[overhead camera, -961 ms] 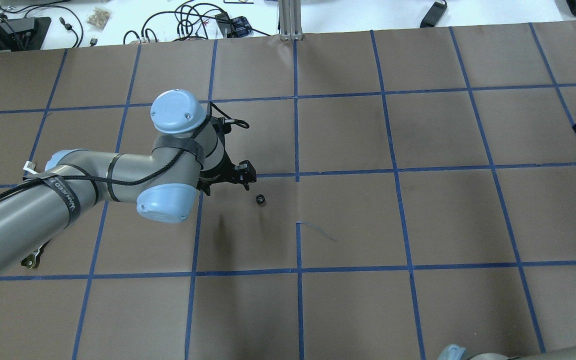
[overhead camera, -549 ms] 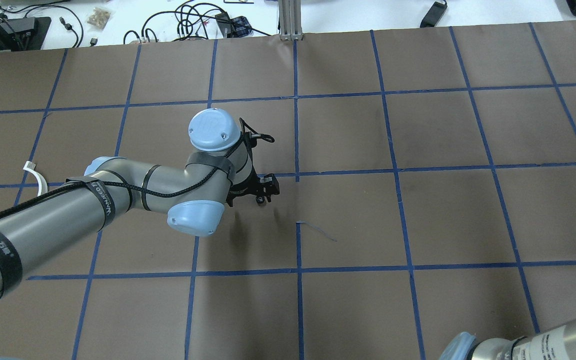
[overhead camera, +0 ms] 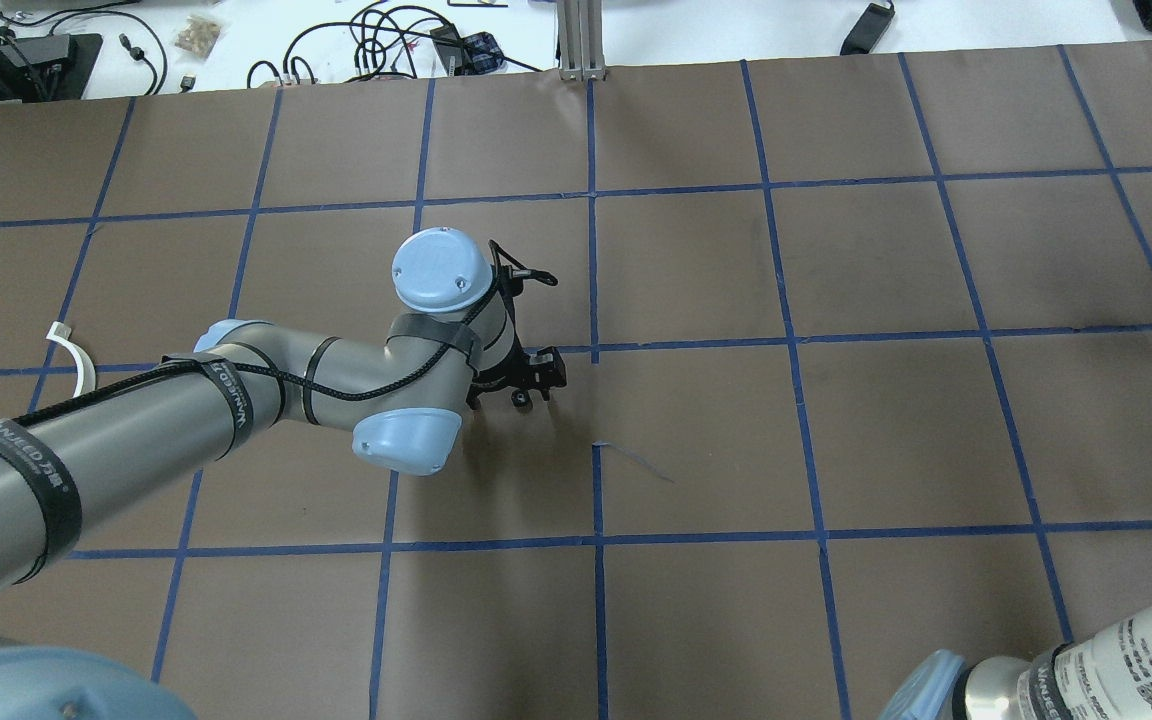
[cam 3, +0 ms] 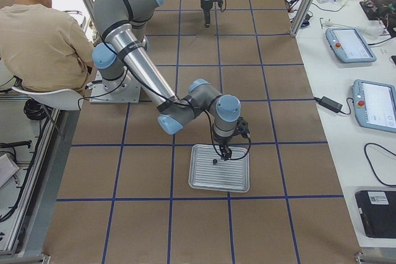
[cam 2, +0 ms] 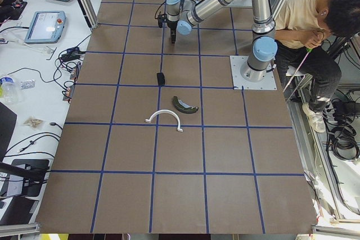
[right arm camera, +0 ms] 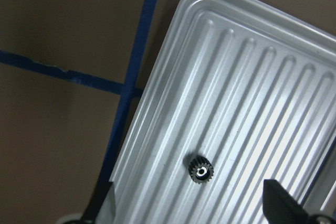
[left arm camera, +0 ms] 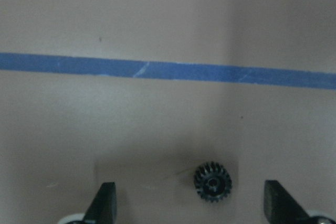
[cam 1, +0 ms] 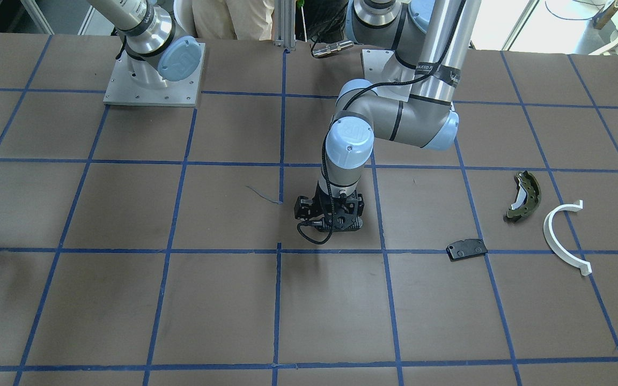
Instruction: Place bearing gear from tray to pile
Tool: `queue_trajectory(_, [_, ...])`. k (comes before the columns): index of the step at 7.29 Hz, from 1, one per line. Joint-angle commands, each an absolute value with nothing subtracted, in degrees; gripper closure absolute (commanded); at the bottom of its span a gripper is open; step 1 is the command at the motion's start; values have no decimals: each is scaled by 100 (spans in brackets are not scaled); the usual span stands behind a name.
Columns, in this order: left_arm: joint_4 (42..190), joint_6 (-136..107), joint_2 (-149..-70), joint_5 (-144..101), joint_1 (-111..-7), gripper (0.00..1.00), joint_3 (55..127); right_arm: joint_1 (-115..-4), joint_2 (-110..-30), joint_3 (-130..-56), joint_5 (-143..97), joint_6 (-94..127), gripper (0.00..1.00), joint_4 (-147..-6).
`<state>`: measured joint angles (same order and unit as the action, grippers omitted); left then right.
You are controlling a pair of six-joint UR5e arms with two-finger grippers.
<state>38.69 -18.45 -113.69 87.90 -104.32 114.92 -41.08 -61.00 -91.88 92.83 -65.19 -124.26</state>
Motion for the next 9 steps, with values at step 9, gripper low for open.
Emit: queue_trajectory(9, [4015,-1067,-11023,8562,-9697,98,11179,-3937,-5546,-8947,9290,-6425,43,-12340])
